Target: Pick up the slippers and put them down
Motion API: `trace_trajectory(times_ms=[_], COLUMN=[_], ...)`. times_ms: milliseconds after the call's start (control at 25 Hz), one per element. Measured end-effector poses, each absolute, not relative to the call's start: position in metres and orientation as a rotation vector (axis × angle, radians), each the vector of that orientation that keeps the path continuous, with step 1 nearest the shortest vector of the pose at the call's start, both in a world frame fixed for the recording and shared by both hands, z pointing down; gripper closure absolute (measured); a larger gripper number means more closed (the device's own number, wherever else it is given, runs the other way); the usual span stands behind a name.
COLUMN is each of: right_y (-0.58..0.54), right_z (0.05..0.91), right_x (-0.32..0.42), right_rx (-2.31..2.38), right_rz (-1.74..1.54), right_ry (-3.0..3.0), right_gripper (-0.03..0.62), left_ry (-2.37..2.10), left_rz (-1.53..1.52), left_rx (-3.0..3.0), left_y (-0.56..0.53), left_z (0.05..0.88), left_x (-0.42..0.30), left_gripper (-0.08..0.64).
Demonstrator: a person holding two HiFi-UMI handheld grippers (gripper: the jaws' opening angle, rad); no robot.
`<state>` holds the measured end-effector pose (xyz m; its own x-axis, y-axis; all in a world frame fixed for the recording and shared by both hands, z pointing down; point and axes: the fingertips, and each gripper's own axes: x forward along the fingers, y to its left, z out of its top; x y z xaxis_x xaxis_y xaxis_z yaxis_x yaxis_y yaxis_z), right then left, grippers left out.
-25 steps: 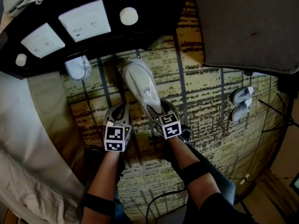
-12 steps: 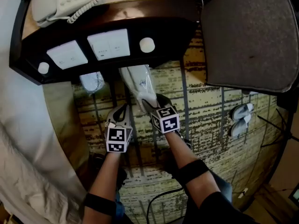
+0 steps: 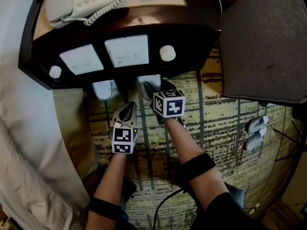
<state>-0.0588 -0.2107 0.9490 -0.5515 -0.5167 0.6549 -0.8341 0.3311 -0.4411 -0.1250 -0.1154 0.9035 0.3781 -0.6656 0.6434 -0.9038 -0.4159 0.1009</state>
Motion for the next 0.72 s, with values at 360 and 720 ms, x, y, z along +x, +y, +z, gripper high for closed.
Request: trace_trajectory(times_ms=[360,720], right_y=[-0.247,-0.249], right_z=[0.962,0.98], right_x=[-0.067,-0.059], right_rx=[1.312,1.428], right_rz=[1.182,1.115], right_ry=[-2.123,-2.049], right_gripper=[0.321,0.295], left_ry=[-1.396,-1.403], left_rz=[0.725,0.726], left_rx=[2.211,2.216], left_y=[-0.127,-0.126], left_z=[0.9,0.905], left_x=[-0.145,-0.157], left_gripper=[0.56,0.56])
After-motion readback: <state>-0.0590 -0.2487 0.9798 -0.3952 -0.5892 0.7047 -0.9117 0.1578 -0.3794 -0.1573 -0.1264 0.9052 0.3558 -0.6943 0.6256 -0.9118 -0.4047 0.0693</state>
